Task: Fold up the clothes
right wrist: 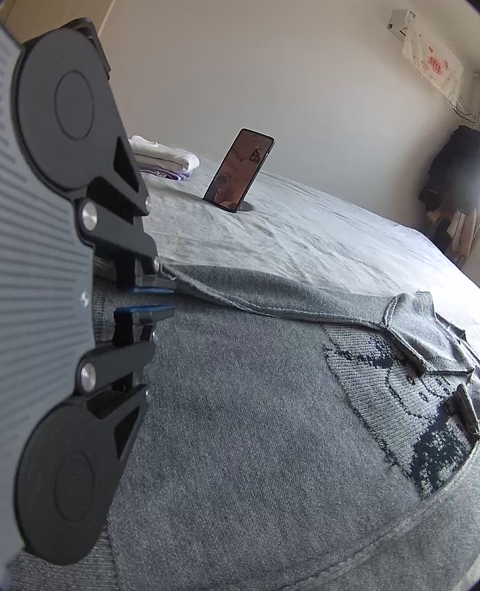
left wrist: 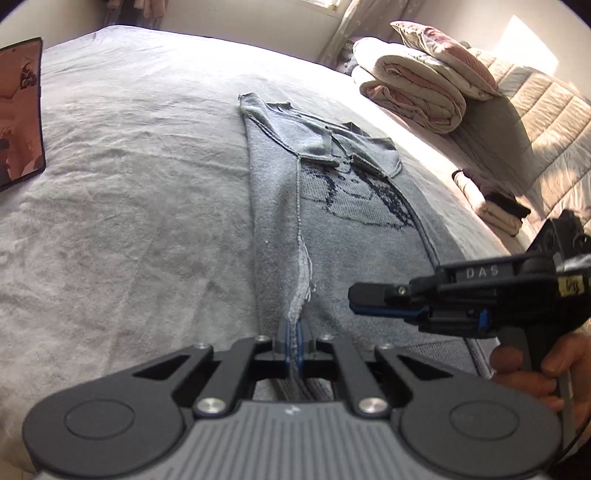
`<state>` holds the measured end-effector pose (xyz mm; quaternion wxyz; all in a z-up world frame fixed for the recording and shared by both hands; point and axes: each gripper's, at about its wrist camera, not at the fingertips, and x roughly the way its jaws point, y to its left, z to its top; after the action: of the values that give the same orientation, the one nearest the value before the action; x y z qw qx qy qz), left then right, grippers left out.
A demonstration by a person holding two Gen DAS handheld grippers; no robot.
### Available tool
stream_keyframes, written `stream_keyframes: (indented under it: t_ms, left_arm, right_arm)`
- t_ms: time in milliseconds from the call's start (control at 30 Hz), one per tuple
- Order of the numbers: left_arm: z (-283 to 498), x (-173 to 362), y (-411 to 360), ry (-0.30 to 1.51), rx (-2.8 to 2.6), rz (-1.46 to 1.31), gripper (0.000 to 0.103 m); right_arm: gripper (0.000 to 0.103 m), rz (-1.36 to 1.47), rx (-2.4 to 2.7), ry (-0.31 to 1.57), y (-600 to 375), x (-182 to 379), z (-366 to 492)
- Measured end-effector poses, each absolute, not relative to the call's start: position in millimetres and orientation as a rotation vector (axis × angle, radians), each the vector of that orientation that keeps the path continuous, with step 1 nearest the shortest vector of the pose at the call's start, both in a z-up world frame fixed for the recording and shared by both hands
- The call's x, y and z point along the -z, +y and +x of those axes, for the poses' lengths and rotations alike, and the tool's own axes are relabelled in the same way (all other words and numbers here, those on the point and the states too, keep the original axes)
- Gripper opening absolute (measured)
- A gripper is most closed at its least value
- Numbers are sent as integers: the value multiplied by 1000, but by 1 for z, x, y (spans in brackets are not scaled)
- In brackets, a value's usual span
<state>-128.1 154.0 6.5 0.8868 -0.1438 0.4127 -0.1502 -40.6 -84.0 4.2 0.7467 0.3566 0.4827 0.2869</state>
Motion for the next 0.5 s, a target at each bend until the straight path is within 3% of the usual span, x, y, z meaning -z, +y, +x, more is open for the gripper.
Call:
stream_keyframes:
  t_ms: [367, 500]
  left_arm:
    - [-124, -20, 146, 873, 423, -459, 3]
    - [-120, -15, 127, 883, 473, -428, 3]
  right_arm:
    - [7, 770, -730, 1209, -45, 17, -55]
    - [12, 785, -723, 1264, -75, 15, -57]
